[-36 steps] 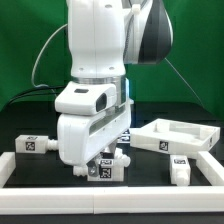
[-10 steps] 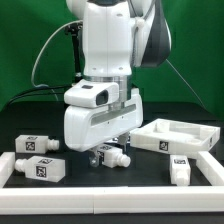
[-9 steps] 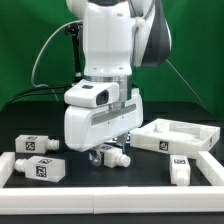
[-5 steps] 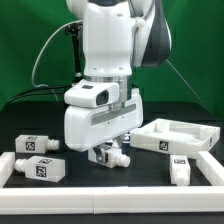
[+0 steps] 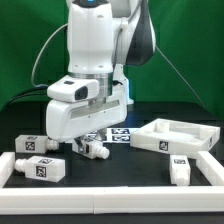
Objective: Assemble one leg
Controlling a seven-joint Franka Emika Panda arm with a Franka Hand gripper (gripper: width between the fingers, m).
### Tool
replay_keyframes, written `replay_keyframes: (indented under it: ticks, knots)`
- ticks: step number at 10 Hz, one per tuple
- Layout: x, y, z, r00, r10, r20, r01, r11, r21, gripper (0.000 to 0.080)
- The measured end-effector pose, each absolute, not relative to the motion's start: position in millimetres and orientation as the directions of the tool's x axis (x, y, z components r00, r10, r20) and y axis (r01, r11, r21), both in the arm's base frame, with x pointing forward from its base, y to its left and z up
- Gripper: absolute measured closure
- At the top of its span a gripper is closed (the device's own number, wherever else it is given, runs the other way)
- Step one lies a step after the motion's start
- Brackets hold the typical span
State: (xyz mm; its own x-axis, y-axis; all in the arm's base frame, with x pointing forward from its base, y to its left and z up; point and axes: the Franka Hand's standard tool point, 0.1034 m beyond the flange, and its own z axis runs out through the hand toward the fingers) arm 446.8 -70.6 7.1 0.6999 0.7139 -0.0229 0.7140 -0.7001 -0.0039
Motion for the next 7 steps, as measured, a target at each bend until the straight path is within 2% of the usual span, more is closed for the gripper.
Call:
replay_keyframes:
  ticks: [2,3,4,5,6,7]
  knots:
    - [446,-71,6.1,0.7,0.714,-0.024,0.714,-0.7,-0.006,0.0516]
    - [446,-71,5.9,0.7,0.714,-0.024,0.714,-0.7,-0.006,0.0394]
    - [446,-71,5.6,0.7,0.714,-0.025,0.714,-0.7,-0.006,0.0394]
    - [446,-71,5.5,0.7,0.714,-0.025,0.714,-0.7,-0.007,0.0256]
    - [447,-70,6.2,0.704,0.71,-0.025,0.71,-0.705,-0.007,0.0183]
    - [450,-65,17.0,0.769,0.638,-0.044,0.638,-0.77,-0.025,0.0183]
